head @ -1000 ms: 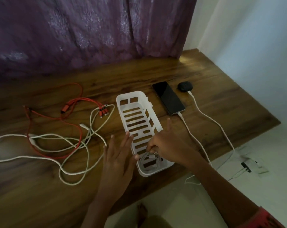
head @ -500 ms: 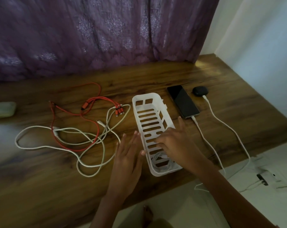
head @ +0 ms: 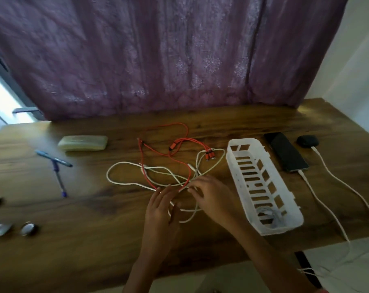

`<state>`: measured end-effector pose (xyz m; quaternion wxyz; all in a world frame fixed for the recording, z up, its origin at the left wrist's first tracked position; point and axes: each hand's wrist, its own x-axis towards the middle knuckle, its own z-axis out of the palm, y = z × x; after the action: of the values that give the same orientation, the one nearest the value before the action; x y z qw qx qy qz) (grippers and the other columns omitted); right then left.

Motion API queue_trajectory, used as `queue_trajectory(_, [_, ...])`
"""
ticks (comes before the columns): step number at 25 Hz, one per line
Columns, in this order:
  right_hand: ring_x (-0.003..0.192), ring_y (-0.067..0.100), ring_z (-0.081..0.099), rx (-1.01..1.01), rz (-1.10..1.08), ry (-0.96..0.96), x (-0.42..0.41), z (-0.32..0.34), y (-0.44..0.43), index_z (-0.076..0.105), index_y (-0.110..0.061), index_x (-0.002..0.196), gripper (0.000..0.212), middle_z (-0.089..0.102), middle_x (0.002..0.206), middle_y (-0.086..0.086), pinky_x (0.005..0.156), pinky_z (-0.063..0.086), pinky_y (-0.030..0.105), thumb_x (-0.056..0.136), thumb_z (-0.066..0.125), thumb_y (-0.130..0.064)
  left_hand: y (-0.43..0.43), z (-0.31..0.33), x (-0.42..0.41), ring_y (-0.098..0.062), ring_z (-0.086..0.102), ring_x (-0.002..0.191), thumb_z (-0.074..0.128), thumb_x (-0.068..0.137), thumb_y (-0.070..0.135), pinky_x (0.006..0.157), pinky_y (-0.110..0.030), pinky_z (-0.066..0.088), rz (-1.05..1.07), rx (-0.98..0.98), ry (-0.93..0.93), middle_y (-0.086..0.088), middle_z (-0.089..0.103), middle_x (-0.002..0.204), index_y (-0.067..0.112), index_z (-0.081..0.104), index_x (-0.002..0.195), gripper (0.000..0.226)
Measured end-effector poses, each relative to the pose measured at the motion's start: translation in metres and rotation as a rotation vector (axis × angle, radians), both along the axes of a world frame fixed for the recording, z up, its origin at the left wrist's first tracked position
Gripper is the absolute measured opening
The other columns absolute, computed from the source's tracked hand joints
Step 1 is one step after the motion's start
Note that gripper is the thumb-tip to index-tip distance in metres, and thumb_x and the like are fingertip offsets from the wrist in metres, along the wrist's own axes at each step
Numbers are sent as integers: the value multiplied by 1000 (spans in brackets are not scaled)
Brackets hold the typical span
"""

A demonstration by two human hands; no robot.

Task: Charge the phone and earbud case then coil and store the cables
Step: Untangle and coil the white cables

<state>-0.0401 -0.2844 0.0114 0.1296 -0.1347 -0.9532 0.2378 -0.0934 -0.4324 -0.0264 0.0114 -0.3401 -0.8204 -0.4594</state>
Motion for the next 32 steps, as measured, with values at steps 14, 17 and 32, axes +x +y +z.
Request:
queue_trajectory(14, [103,8,52,58,-196,-85,-19,-20,-70,66,-20,106,22,62,108,-7,84,30,19,92,54,-30,-68,0,-42,-6,53,111,49,83,24,98,-31,42,-63,-29,42,7,66,112,18,68,105,29])
queue_trajectory(17, [88,2,51,-19,-243,42,-18,-2,-76,67,-18,102,18,62,99,-7,68,32,8,92,55,-26,-69,12,-46,-9,46,122,56,82,16,101,-28,40,-129,-62,77,5,58,126,20,61,118,36])
queue_trajectory(32, [59,2,52,-555,-635,828,-20,129,-12,67,-12,93,9,60,70,-8,55,44,8,87,61,-15,-83,71,-121,-4,56,60,57,89,8,52,-15,38,-51,20,-74,6,56,63,23,53,71,23])
